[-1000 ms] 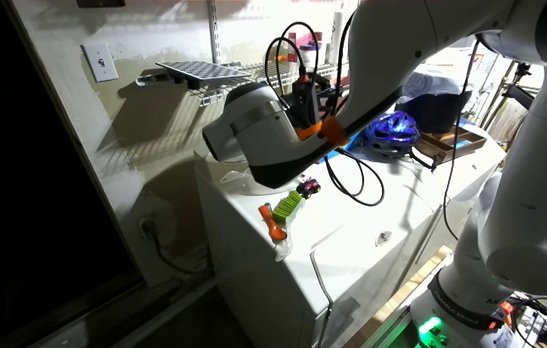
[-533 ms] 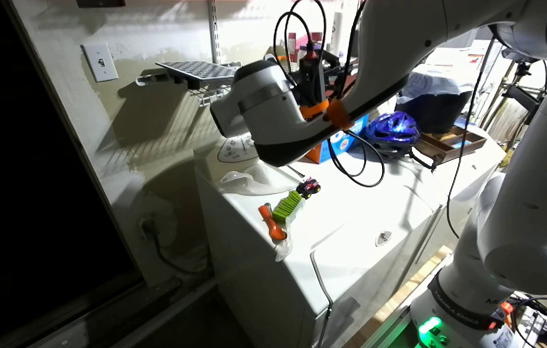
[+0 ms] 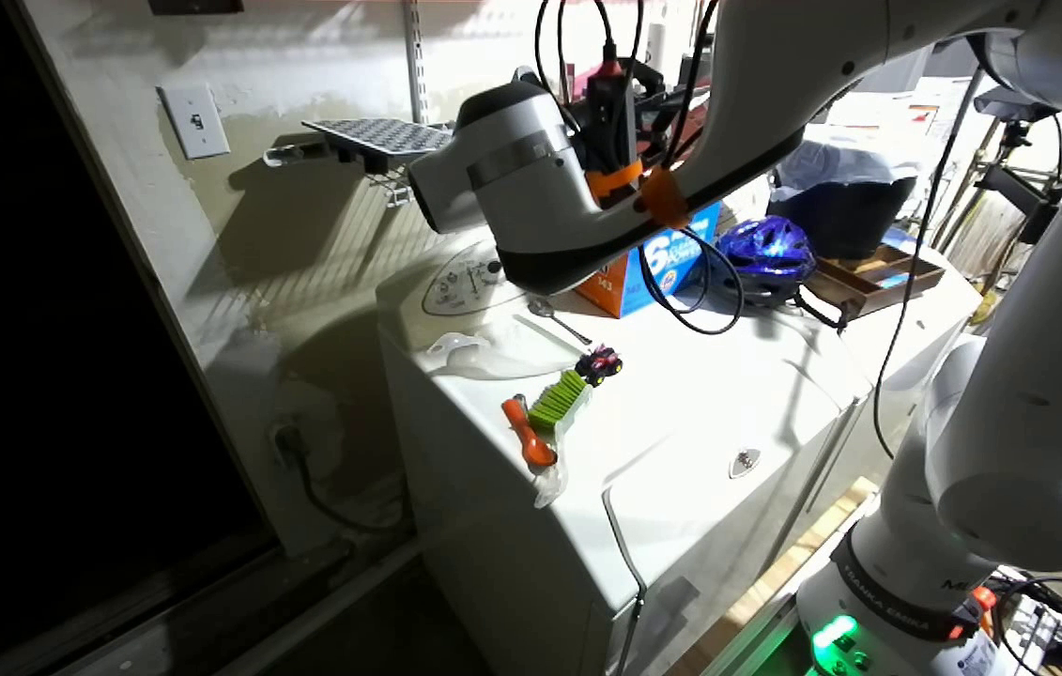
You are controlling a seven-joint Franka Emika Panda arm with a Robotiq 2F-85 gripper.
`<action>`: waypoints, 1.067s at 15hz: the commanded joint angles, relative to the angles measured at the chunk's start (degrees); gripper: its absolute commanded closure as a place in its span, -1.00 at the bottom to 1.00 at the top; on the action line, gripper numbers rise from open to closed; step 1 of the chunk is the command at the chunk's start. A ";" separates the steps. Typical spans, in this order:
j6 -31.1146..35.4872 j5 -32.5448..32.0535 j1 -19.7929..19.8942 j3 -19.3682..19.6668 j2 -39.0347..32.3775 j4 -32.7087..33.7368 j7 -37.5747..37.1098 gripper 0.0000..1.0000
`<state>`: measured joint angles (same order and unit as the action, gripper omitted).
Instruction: Put the magazine on the first bottom shelf
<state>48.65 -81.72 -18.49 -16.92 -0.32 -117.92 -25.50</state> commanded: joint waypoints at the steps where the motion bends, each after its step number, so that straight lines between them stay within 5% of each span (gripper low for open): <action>1: 0.16 -2.83 -0.01 -0.65 -0.08 2.13 2.19 0.94; 14: 2.23 -9.36 1.52 0.65 1.01 1.94 1.84 0.94; 16: 1.35 -6.83 1.16 0.24 -0.05 1.34 0.37 0.76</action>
<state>50.10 -88.55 -17.49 -16.47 -0.29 -116.67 -25.15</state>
